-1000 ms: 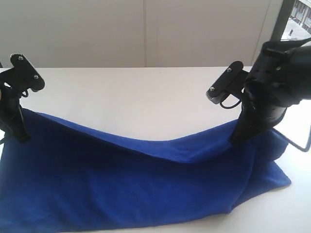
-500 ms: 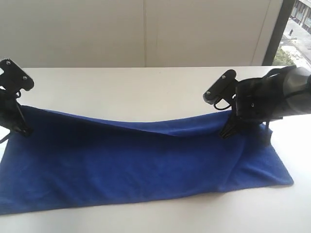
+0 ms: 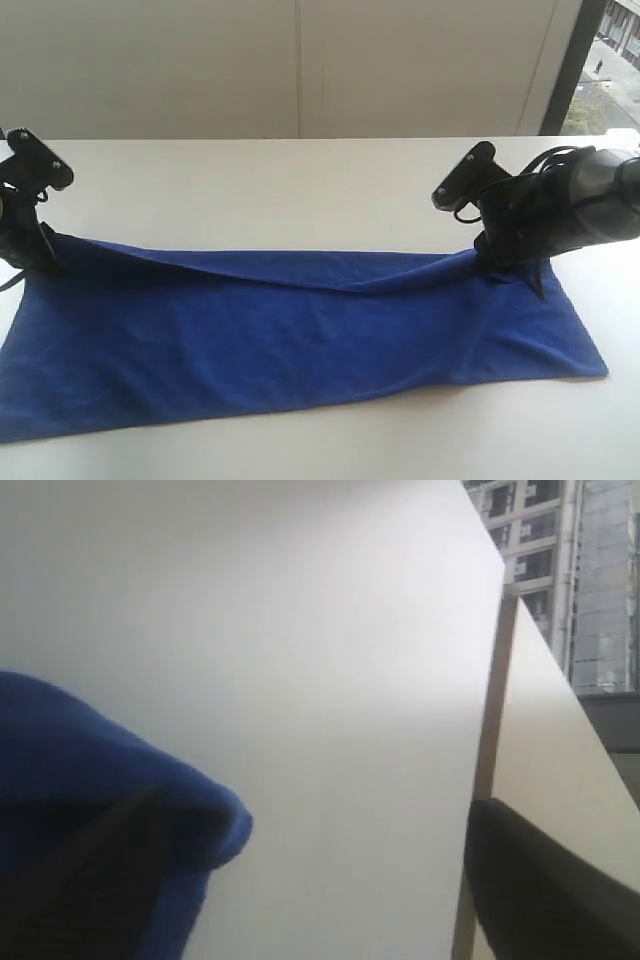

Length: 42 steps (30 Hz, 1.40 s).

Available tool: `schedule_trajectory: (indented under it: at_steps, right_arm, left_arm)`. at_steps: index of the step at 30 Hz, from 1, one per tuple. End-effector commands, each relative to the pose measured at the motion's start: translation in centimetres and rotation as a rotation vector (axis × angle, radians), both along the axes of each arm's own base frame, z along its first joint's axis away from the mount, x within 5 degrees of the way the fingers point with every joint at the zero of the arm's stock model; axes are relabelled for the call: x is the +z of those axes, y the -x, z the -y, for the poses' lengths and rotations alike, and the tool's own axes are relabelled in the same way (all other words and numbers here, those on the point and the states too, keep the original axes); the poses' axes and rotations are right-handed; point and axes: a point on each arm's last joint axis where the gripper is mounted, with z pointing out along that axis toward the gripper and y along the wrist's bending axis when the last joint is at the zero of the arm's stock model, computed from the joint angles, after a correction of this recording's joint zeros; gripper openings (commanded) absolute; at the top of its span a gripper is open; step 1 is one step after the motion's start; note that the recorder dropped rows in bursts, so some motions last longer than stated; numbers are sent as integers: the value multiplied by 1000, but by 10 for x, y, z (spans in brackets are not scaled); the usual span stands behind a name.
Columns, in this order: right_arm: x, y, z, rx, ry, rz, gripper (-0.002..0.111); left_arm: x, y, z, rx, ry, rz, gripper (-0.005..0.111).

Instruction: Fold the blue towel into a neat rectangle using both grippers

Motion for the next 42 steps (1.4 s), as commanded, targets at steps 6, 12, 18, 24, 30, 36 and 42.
schedule_trajectory:
  at_steps: [6,12,18,24,30,36,42]
  right_arm:
    - [33,6,8,-121,-59,92,77]
    - [27,14,8,-172,-110,2,75]
    - [22,19,6,-194,-146,-62,67]
    - [21,21,6,-179,-136,-100,65]
    - [30,28,4,-180,-183,-145,63]
    - [39,54,-23,-10,-456,-419,25]
    - [39,59,-28,37,-490,-494,0]
  left_arm:
    - [53,-6,-3,46,29,153,54]
    - [64,-1,-8,88,-6,146,55]
    - [57,-2,-10,106,-27,110,80]
    - [38,-6,-10,108,-36,58,87]
    - [34,-11,-11,76,-67,57,87]
    - [16,-15,-10,77,-71,11,87]
    - [31,-13,-11,96,-62,42,83]
